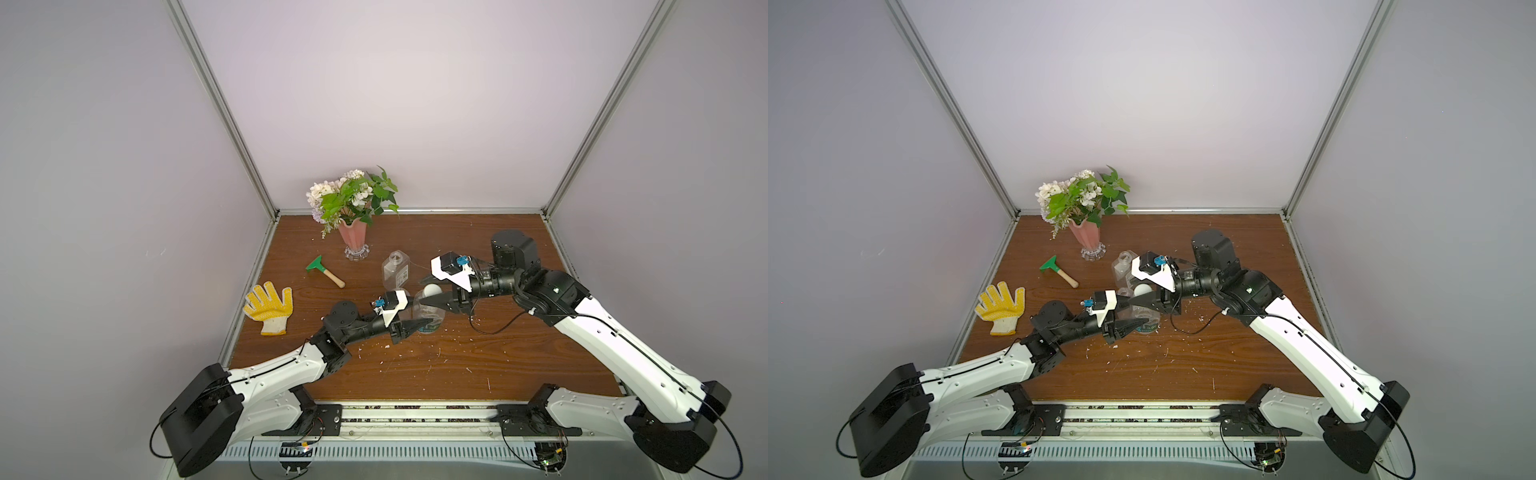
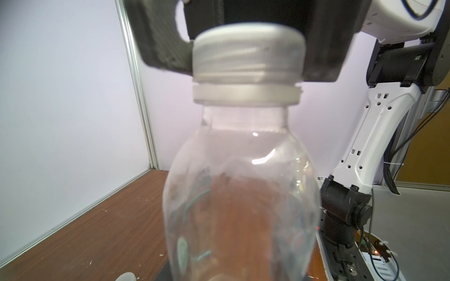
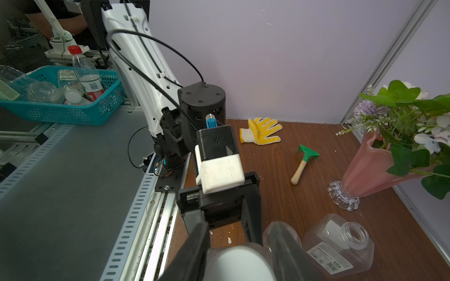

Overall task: Screw on the bottle caps
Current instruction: Screw the bottle cap onto the plastic bottle.

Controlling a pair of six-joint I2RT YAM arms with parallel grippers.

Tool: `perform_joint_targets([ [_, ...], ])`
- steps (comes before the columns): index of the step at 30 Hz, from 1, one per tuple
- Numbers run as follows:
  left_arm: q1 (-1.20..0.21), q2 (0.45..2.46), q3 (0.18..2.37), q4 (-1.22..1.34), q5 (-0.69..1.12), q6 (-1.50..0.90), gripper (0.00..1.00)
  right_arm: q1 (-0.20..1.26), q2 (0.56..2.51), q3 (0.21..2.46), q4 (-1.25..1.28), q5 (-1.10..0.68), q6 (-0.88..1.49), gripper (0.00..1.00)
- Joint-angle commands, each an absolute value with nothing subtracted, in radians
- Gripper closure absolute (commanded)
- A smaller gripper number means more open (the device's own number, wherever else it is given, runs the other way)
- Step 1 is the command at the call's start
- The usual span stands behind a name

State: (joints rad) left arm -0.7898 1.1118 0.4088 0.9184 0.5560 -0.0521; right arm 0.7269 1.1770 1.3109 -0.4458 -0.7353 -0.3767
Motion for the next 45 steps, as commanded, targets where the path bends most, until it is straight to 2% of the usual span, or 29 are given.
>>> perform_joint_targets([
  [1, -0.788, 1.115, 0.439, 0.941, 0.554, -0.048, 0.55, 0.733, 1.150, 1.307, -0.426, -0.724, -0.364, 0.61],
  [12, -0.788, 1.117, 0.461, 0.950, 0.494, -0.040, 0.56, 0.734, 1.160, 1.261, -0.403, -0.586, -0.277, 0.80],
  [19, -0.788, 1.114, 0.465, 0.981, 0.383, -0.036, 0.58, 0.780, 1.121, 1.178, -0.281, -0.288, -0.094, 1.00],
  [24, -0.788, 1.112, 0.466, 0.985, 0.334, -0.036, 0.58, 0.841, 1.089, 1.146, -0.233, -0.077, 0.000, 1.00],
  [29, -0.787, 1.114, 0.458, 0.984, 0.320, -0.043, 0.58, 0.861, 1.085, 1.158, -0.247, -0.034, -0.001, 0.99],
  [32, -0.788, 1.116, 0.444, 0.985, 0.321, -0.053, 0.58, 0.861, 1.077, 1.190, -0.269, -0.046, -0.020, 0.83],
  [34, -0.787, 1.117, 0.431, 0.984, 0.323, -0.058, 0.58, 0.860, 1.068, 1.216, -0.279, -0.071, -0.033, 0.66],
  [37, -0.787, 1.118, 0.418, 0.983, 0.324, -0.067, 0.58, 0.860, 1.059, 1.259, -0.301, -0.102, -0.050, 0.49],
  [42, -0.788, 1.126, 0.418, 0.983, 0.335, -0.073, 0.58, 0.860, 1.068, 1.313, -0.345, -0.160, -0.077, 0.25],
  [45, -0.787, 1.133, 0.420, 0.984, 0.342, -0.074, 0.58, 0.859, 1.076, 1.305, -0.343, -0.192, -0.094, 0.16],
])
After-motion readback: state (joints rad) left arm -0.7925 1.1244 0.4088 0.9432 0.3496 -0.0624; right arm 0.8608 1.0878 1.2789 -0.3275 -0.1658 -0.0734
